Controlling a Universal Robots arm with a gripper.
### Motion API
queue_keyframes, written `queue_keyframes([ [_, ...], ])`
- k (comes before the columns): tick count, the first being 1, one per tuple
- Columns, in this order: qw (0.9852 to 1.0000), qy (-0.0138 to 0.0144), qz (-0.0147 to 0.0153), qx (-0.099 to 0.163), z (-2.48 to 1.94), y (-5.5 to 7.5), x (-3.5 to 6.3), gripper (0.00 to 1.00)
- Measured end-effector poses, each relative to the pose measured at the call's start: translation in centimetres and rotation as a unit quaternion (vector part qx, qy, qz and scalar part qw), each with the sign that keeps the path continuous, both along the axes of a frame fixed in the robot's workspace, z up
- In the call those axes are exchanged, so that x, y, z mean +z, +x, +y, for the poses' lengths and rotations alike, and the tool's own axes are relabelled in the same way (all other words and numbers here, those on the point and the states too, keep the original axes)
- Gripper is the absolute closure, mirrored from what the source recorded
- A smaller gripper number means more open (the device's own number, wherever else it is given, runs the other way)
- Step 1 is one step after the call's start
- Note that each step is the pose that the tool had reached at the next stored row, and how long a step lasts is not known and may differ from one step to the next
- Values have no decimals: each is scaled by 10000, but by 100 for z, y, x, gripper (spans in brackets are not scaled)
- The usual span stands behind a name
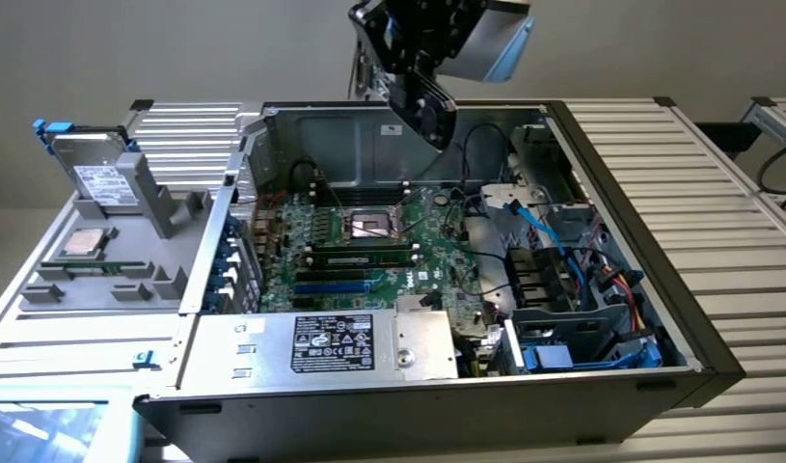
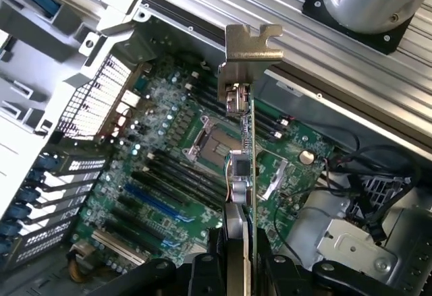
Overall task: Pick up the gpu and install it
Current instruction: 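Insert the gpu into the slot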
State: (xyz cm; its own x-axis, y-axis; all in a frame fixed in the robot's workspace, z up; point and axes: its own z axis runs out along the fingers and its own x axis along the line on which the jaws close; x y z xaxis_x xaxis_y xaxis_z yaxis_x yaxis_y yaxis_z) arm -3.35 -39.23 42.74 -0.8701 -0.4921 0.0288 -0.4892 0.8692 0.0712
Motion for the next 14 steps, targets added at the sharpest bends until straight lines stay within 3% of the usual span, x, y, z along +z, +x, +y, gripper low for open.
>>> queue_keyframes([
  [3, 9996, 0, 0, 275, 0, 0, 0, 71],
  [7, 9980, 0, 0, 634, 0, 0, 0, 71],
  [10, 9959, 0, 0, 909, 0, 0, 0, 71],
  [14, 9919, 0, 0, 1267, 0, 0, -1, 71],
])
